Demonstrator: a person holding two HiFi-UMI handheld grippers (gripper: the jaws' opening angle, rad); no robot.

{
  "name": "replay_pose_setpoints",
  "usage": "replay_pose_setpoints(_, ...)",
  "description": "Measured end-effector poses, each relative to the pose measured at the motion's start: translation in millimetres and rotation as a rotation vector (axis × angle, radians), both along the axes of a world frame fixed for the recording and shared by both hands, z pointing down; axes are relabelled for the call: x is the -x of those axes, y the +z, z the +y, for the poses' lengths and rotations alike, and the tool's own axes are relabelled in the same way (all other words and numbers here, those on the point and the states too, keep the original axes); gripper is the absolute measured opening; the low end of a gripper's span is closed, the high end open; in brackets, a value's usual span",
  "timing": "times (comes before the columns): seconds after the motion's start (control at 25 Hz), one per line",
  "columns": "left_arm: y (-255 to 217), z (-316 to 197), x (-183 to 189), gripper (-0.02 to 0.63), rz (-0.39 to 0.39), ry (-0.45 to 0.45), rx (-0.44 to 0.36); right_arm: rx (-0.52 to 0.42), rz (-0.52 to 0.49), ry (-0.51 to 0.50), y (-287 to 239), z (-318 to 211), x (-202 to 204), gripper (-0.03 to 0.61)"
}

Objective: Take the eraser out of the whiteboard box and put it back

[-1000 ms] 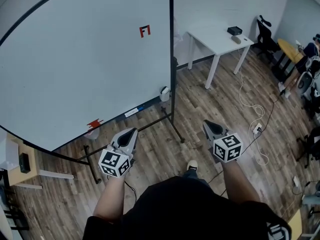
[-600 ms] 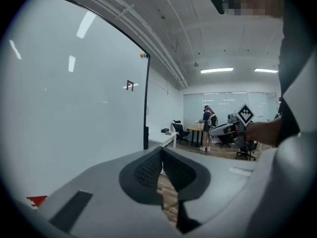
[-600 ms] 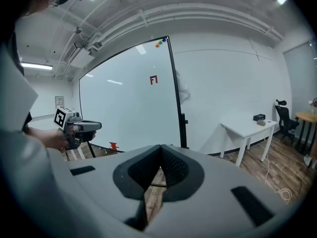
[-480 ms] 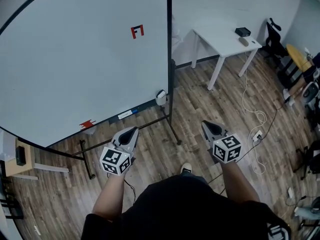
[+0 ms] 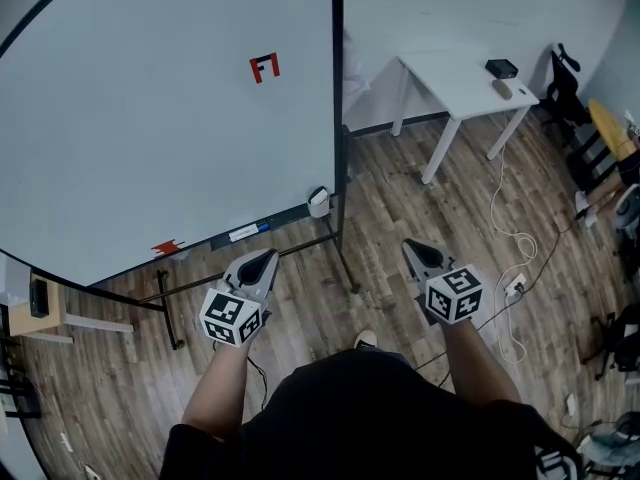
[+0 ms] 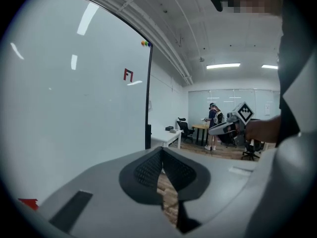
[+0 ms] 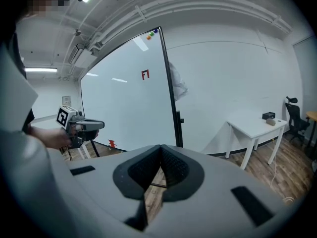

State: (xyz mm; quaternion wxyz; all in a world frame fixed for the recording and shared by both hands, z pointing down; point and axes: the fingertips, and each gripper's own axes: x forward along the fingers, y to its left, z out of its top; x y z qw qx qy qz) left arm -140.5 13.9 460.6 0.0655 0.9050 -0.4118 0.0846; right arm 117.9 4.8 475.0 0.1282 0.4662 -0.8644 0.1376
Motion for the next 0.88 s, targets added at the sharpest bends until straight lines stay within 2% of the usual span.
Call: replay_pose_setpoints(0.88,12,-35,-54,0.015,-0.019,-0.085,0.064,0.074,-0.02,-0.13,24,-58,-29,-0.005)
